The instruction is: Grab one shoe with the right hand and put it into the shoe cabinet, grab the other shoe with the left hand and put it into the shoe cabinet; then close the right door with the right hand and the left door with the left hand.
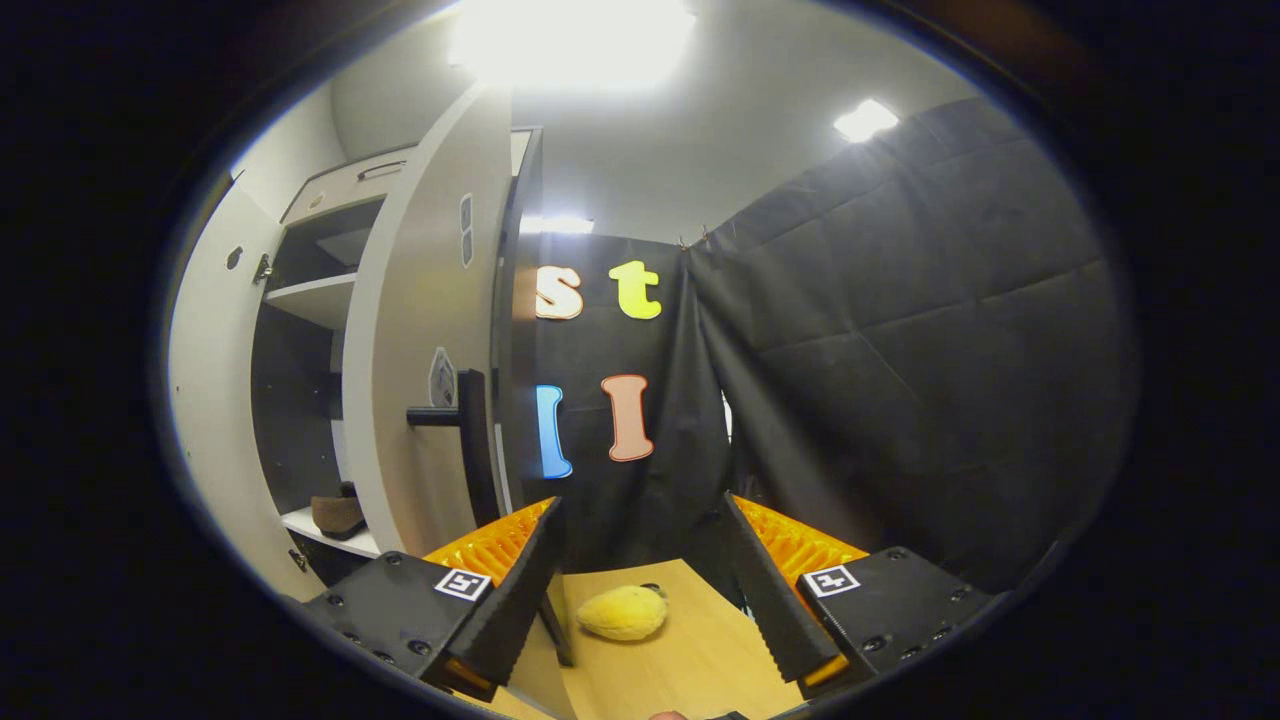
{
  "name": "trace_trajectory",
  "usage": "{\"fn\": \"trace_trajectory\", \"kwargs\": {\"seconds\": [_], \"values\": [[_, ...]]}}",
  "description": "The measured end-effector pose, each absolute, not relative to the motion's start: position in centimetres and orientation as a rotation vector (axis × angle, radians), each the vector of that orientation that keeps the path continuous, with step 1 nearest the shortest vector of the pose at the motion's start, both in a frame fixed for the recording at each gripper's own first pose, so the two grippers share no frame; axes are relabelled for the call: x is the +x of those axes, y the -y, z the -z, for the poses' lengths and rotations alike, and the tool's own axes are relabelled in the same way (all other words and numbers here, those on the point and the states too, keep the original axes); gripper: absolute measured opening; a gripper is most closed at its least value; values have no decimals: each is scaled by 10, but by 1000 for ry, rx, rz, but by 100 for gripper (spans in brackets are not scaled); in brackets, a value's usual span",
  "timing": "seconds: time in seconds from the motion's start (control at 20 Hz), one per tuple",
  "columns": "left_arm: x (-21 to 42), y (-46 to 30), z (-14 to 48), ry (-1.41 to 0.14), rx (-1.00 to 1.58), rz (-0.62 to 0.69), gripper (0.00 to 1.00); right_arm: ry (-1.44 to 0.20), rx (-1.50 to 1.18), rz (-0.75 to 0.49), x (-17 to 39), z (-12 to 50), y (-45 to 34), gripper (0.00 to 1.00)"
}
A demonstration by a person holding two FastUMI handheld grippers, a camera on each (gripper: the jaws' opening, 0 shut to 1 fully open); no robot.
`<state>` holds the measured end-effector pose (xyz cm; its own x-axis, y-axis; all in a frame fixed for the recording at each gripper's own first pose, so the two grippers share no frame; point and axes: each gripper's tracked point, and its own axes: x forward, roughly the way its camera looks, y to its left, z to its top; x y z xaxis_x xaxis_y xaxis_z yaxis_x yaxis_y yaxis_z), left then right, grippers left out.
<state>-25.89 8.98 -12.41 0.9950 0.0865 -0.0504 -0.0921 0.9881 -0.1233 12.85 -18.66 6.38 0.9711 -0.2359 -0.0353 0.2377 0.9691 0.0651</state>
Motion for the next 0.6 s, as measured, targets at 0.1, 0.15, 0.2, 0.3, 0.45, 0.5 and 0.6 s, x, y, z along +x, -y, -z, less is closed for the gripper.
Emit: {"fn": "trace_trajectory", "kwargs": {"seconds": [0.1,0.15,0.2,0.3,0.45,0.5,0.6], "values": [[-263,-122,127,-39,-128,-128,93,-15,62,254,125,-65,185,96],[-262,-136,127,-35,-129,-142,96,-15,75,237,125,-67,177,96],[-261,-149,127,-36,-130,-156,96,-23,90,212,124,-67,167,97],[-257,-165,129,-39,-127,-167,93,-13,105,180,125,-68,145,95],[-246,-179,131,-35,-128,-165,93,2,94,125,126,-70,109,96],[-243,-182,132,-36,-131,-158,93,5,87,113,125,-71,99,96],[-238,-188,134,-37,-131,-147,96,8,81,95,129,-71,83,96]]}}
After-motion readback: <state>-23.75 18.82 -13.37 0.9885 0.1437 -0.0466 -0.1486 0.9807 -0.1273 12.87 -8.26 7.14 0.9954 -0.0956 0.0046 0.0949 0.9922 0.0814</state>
